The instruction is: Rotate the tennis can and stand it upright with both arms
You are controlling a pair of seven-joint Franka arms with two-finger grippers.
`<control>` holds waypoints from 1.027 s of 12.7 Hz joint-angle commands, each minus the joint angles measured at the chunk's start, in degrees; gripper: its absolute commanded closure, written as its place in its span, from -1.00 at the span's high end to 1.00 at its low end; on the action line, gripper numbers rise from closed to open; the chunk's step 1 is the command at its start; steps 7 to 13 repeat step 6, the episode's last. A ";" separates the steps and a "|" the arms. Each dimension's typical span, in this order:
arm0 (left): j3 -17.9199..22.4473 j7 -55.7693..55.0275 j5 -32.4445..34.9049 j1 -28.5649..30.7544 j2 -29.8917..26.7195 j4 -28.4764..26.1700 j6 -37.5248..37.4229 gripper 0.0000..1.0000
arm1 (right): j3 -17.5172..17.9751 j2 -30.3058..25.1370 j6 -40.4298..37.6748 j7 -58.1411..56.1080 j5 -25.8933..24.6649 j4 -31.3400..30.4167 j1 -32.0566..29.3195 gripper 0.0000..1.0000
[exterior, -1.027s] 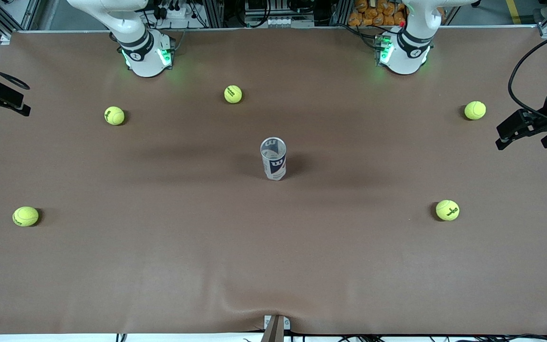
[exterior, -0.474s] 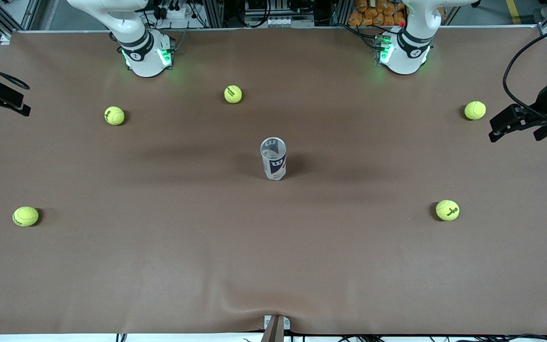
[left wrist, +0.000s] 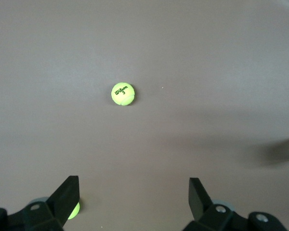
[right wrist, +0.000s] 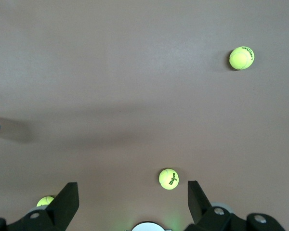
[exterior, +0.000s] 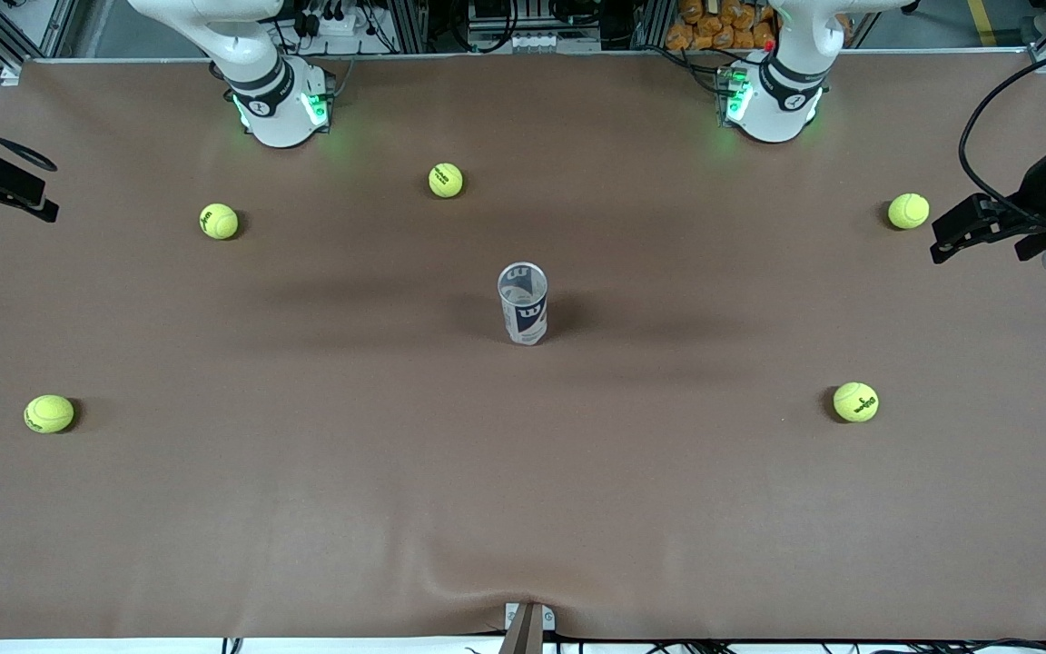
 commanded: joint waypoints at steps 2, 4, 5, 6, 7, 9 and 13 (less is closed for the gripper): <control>-0.03 1.21 -0.57 0.06 -0.52 0.58 -1.35 1.00 | 0.16 -0.34 -0.29 -0.27 -0.54 0.08 -0.01 1.00; -0.11 1.39 -0.58 0.06 -0.52 0.49 -1.35 1.00 | 0.16 -0.34 -0.29 -0.27 -0.54 0.08 -0.01 1.00; -0.03 1.48 -0.66 0.06 -0.52 0.57 -1.35 1.00 | 0.16 -0.34 -0.29 -0.27 -0.63 0.08 -0.01 1.00; -0.03 1.48 -0.66 0.06 -0.52 0.58 -1.35 1.00 | 0.16 -0.34 -0.29 -0.27 -0.54 0.08 -0.01 1.00; -0.03 1.48 -0.66 0.06 -0.52 0.58 -1.35 1.00 | 0.16 -0.34 -0.29 -0.27 -0.54 0.08 -0.01 1.00; -0.03 1.48 -0.66 0.06 -0.52 0.58 -1.35 1.00 | 0.16 -0.34 -0.29 -0.27 -0.54 0.08 -0.01 1.00; -0.03 1.48 -0.66 0.06 -0.52 0.58 -1.35 1.00 | 0.16 -0.34 -0.29 -0.27 -0.54 0.08 -0.01 1.00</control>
